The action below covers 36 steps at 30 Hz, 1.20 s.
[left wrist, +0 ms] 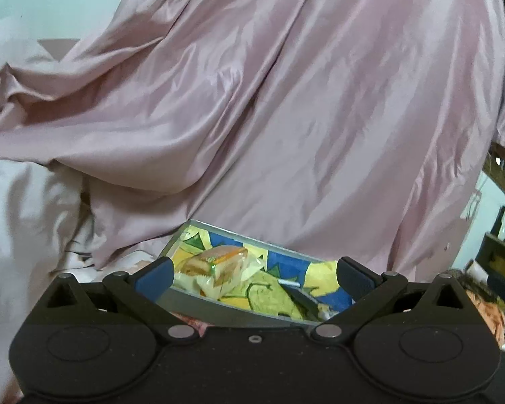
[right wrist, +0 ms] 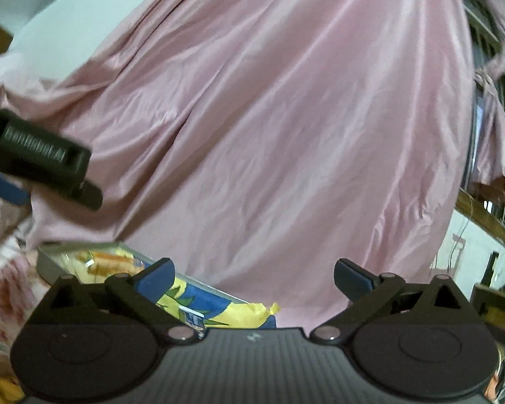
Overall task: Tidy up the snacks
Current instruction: 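Lower the bread into the grey tray and open the left tool while the right tool drops the Ca stick, then raise both tools away from the tray back over the snacks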
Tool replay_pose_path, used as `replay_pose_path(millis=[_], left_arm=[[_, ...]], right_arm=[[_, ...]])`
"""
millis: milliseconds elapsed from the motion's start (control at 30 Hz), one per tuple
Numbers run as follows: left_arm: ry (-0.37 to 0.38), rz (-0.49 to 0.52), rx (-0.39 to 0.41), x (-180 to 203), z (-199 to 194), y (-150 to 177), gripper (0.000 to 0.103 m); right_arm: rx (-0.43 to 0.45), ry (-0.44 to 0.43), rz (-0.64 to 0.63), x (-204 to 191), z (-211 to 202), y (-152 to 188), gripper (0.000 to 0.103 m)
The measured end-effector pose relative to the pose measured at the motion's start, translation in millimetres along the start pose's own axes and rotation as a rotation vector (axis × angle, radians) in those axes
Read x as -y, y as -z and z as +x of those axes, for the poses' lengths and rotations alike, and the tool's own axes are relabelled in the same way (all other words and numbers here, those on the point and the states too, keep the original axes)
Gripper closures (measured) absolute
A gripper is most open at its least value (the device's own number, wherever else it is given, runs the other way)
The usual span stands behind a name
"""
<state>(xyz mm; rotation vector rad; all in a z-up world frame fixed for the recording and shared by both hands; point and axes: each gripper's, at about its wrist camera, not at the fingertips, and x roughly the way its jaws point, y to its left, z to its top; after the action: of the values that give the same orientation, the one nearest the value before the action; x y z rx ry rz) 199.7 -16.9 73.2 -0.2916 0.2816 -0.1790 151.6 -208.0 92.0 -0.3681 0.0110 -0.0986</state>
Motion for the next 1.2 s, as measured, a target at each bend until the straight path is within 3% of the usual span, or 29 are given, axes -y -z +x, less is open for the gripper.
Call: replay_pose_path(millis=[167, 300, 600, 900, 1200], left_arm=[[-0.021, 0.074, -0.005, -1, -34, 12, 0.001], [-0.079, 0.099, 0.010, -15, -63, 22, 0.001], [-0.169, 0.069, -0.047, -49, -113, 31, 0.001], [-0.176, 0.100, -0.145, -58, -143, 56, 0.001], [-0.163, 0.146, -0.250, -52, -149, 73, 0.001]], right_arm=[[-0.002, -0.016, 0.075, 14, -29, -6, 0.000], [-0.009, -0.041, 0.096, 16, -48, -7, 0.000], [-0.053, -0.130, 0.112, 8, -89, -3, 0.000], [-0.153, -0.221, 0.118, -2, -121, 8, 0.000], [-0.285, -0.285, 0.145, -4, -139, 20, 0.000]])
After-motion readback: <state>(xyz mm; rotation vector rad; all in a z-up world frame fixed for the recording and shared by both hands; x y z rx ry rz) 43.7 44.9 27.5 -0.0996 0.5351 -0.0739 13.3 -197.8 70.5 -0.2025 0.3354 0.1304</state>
